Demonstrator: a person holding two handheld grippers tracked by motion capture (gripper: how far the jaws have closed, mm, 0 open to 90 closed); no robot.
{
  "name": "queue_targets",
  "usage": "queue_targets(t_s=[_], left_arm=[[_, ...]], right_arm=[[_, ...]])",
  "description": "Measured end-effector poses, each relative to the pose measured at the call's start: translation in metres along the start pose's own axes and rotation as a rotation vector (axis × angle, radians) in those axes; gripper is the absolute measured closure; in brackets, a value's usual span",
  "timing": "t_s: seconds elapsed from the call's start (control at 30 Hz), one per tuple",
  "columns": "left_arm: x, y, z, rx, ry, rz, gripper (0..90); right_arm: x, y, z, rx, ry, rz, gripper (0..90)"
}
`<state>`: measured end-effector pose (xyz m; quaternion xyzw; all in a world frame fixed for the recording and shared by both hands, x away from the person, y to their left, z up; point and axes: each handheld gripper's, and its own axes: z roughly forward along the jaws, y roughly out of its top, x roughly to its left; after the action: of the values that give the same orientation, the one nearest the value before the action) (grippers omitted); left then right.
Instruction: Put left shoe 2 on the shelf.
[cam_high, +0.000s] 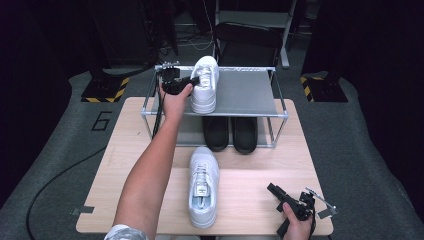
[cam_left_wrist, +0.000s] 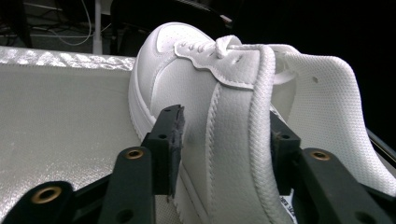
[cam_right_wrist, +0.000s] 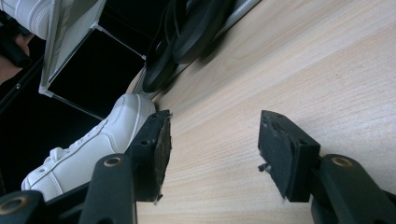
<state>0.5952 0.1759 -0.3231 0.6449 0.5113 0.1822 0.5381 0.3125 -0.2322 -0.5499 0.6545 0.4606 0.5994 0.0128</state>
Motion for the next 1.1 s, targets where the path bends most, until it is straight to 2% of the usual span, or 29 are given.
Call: queue_targets(t_s=[0.1,0.2,0.27,0.37,0.4,0.53,0.57,0.73,0.9,0.97,1.1], left_arm=[[0.001,0.001,-0.001,-0.004,0.005,0.015,52.7],[0.0,0.003,-0.003,-0.005,-0.023,0.033,53.7],[0.001,0.007,-0.007,-0.037,-0.061,0.013,52.3],[-0.002,0.013,-0.014,-0.051,-0.032,0.022,51.5],[-0.002,0.014,-0.017,-0.056,-0.03,0.037,51.6],[-0.005,0.016,-0.033,-0.051,-0.024,0.042,51.0],[-0.004,0.016,-0.036,-0.053,-0.02,0.059,50.9],[-0.002,0.012,-0.058,-0.074,-0.039,0.044,50.4],[0.0,0.005,-0.078,-0.084,-0.045,0.061,50.7],[0.0,0.0,-0.087,-0.092,-0.06,0.045,50.7],[0.0,-0.013,-0.105,-0.087,-0.086,0.066,50.7]], right_arm=[[0.0,0.0,0.0,0.002,0.001,0.005,44.1],[0.0,0.0,0.001,-0.005,0.005,0.004,44.1],[-0.001,0.0,0.001,-0.008,0.006,0.005,44.2],[-0.001,0.0,0.0,-0.002,-0.001,0.005,44.2],[0.0,0.0,0.001,-0.005,0.0,0.005,44.2],[0.001,0.001,0.001,0.001,0.003,-0.003,44.2],[0.001,0.0,0.001,0.005,-0.002,-0.004,44.2],[0.003,0.0,0.002,0.001,0.003,-0.007,44.2],[0.006,-0.002,0.004,0.015,0.003,-0.019,44.4],[0.007,-0.002,0.004,0.024,-0.002,-0.025,44.7],[0.009,-0.002,0.006,0.027,0.014,-0.036,45.3]])
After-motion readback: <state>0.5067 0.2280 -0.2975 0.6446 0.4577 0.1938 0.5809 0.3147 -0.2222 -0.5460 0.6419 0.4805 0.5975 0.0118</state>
